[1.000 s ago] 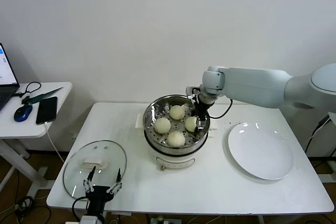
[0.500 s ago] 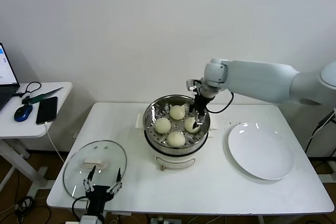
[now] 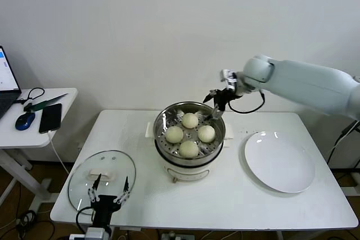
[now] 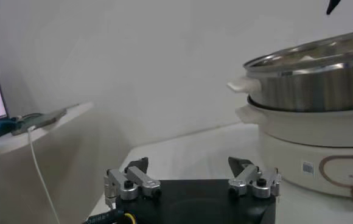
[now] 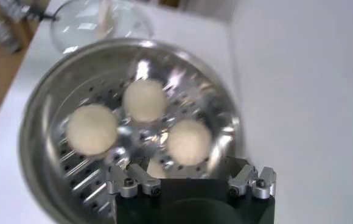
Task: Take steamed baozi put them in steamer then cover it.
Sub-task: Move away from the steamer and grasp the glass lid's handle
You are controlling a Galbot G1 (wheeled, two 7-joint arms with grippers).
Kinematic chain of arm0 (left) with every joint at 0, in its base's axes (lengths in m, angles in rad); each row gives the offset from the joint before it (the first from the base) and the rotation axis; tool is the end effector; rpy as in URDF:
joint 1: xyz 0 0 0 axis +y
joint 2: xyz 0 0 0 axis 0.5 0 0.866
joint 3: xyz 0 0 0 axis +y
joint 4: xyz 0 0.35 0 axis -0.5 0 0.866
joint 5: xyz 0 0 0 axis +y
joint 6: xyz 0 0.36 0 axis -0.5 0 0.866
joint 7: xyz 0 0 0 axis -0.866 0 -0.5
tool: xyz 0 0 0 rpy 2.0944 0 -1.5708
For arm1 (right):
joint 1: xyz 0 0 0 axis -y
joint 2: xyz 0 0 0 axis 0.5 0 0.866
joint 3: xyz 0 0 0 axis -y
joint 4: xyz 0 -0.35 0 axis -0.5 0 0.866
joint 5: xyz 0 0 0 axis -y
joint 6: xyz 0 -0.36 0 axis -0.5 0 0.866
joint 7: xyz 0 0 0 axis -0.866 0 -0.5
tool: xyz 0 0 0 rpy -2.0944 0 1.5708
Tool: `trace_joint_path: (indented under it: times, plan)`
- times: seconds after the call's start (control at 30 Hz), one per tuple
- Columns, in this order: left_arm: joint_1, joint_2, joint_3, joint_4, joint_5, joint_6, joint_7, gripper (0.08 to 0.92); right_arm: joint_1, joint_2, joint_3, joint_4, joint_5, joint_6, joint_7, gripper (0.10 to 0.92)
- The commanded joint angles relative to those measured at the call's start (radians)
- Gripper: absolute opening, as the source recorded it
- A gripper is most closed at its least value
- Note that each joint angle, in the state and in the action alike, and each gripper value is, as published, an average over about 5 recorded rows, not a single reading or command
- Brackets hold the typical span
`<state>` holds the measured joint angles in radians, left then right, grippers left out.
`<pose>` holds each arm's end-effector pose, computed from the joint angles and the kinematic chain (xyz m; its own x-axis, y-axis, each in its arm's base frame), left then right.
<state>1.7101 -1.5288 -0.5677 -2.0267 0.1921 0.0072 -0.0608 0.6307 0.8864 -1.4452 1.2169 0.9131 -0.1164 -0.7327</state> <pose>0.1371 0.0223 -0.3491 -0.9773 -0.0817 0.1955 -0.0291 0.9657 0.2580 0.5754 -0.0590 -0.0698 -0.3161 -0.5902 0.7428 -0.9439 0.1169 -0.3088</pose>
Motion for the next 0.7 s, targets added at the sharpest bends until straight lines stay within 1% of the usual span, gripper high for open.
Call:
trace_joint_path:
  times: [0.03, 0.23, 0.4, 0.57, 0.7]
  plan:
    - [-0.007, -0.006, -0.003, -0.009, 0.024, -0.001, -0.001, 0.823, -0.350, -0.317, 0.395, 0.205, 0.017, 0.255, 0.412, 0.823]
    - [-0.005, -0.008, -0.014, -0.027, 0.065, -0.006, 0.002, 0.823, -0.804, -0.352, 0.894, 0.288, -0.075, 0.256, 0.551, 0.823]
    - [-0.003, -0.009, -0.020, -0.042, 0.097, -0.003, 0.012, 0.823, -1.161, -0.333, 1.291, 0.357, -0.136, 0.227, 0.581, 0.823]
    - [0.004, -0.007, -0.039, -0.064, 0.187, -0.009, 0.034, 0.823, -1.396, -0.300, 1.524, 0.408, -0.176, 0.206, 0.584, 0.823]
    - [0.005, 0.000, -0.062, -0.081, 0.342, -0.021, 0.053, 0.823, -1.545, -0.244, 1.667, 0.432, -0.228, 0.190, 0.577, 0.823]
